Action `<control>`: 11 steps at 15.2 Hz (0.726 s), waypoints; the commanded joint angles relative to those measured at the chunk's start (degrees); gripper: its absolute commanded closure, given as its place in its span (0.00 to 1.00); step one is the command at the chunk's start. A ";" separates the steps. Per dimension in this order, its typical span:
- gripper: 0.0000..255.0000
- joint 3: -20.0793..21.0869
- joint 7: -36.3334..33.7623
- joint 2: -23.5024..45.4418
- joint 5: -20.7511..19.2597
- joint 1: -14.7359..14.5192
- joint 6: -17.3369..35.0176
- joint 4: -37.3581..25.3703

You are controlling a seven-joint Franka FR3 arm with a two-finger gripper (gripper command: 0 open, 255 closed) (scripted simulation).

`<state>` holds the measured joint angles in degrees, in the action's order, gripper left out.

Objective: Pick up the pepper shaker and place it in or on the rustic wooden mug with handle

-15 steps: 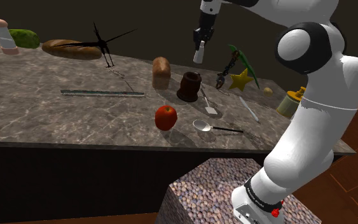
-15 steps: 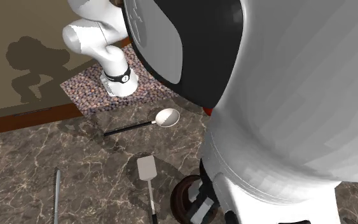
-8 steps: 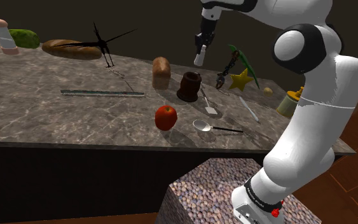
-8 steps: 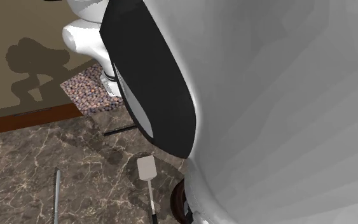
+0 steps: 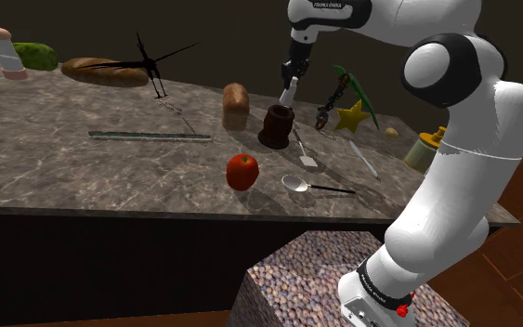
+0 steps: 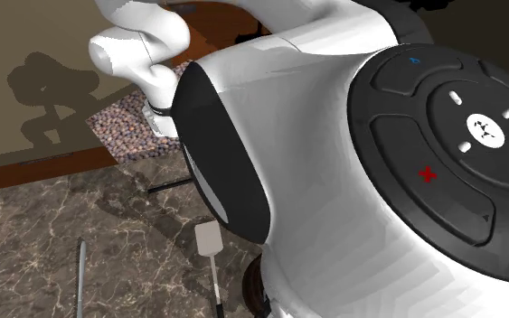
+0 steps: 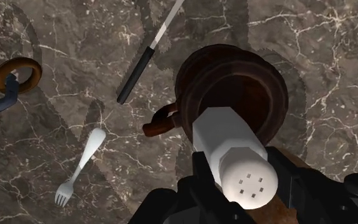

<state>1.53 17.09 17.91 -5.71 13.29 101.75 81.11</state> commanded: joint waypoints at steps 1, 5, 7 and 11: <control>1.00 -0.02 -0.11 0.06 -0.03 0.04 1.63 1.53; 1.00 -0.03 -0.30 0.03 -0.08 0.07 3.88 3.83; 1.00 -0.03 -0.30 0.04 -0.08 0.07 3.88 3.82; 1.00 -0.03 -0.30 0.04 -0.08 0.07 3.88 3.82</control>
<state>1.52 16.79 17.91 -5.77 13.34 105.64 84.87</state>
